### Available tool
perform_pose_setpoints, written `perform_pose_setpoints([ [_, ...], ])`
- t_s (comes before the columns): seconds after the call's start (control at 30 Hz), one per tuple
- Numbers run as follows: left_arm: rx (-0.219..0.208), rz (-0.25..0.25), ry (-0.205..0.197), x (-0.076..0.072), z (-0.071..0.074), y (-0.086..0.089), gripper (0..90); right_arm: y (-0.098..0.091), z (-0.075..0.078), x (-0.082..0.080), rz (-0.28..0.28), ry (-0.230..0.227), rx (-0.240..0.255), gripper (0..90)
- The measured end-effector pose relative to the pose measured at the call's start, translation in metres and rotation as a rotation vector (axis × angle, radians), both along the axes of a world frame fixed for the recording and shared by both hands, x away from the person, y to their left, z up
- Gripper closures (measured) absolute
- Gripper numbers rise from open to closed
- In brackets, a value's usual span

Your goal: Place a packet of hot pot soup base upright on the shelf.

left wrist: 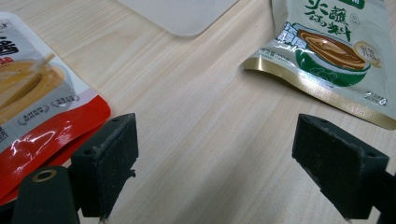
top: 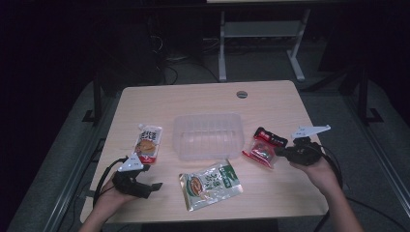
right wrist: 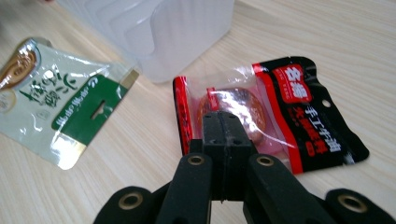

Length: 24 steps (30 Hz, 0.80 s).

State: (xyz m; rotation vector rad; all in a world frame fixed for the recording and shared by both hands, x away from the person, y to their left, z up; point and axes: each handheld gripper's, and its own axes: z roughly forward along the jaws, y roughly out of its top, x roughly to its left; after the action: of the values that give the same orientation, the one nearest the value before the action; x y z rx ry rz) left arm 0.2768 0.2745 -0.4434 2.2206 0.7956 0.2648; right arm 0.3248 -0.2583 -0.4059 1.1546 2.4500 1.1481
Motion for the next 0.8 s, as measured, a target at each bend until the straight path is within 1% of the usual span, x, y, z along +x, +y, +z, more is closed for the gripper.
perform_pose_setpoints([
  [0.1,-0.001,0.002,0.000,0.000,0.000,0.000,14.1,0.003,0.001,0.005,0.001,-0.001,-0.002,89.7],
  [0.17,-0.002,0.002,0.000,0.000,0.000,0.000,14.1,0.006,0.002,0.009,0.007,-0.001,0.006,89.8],
  [0.2,0.000,-0.001,0.000,0.000,0.000,0.000,14.1,0.007,0.002,0.011,0.016,-0.009,0.002,89.8],
  [0.23,-0.003,0.003,0.003,-0.001,0.000,-0.001,14.1,0.010,0.002,0.014,0.017,-0.004,-0.001,89.8],
  [0.27,-0.004,0.003,0.003,0.000,0.000,-0.001,14.2,0.012,0.002,0.016,0.025,-0.009,-0.001,89.8],
  [0.4,-0.004,0.002,0.006,0.000,0.000,-0.002,14.2,0.020,0.000,0.025,0.034,0.005,-0.005,89.8],
  [0.47,-0.005,0.003,0.009,0.000,-0.001,-0.002,14.2,0.025,-0.002,0.030,0.041,0.005,-0.015,89.8],
  [0.57,-0.006,0.003,0.010,0.000,-0.001,-0.002,14.2,0.030,-0.005,0.041,0.037,0.008,-0.033,89.8],
  [0.63,-0.006,0.003,0.009,0.000,0.000,-0.002,14.2,0.032,-0.007,0.047,0.029,0.016,-0.023,89.8],
  [0.7,-0.007,0.002,0.011,0.000,-0.001,-0.002,14.2,0.034,-0.011,0.055,0.025,0.019,-0.049,89.8],
  [0.77,-0.009,0.003,0.011,0.000,-0.001,-0.002,14.2,0.035,-0.016,0.063,0.007,0.029,-0.049,89.9],
  [0.8,-0.003,-0.001,0.011,0.000,-0.001,-0.002,14.2,0.035,-0.017,0.066,0.003,0.031,-0.057,89.9],
])
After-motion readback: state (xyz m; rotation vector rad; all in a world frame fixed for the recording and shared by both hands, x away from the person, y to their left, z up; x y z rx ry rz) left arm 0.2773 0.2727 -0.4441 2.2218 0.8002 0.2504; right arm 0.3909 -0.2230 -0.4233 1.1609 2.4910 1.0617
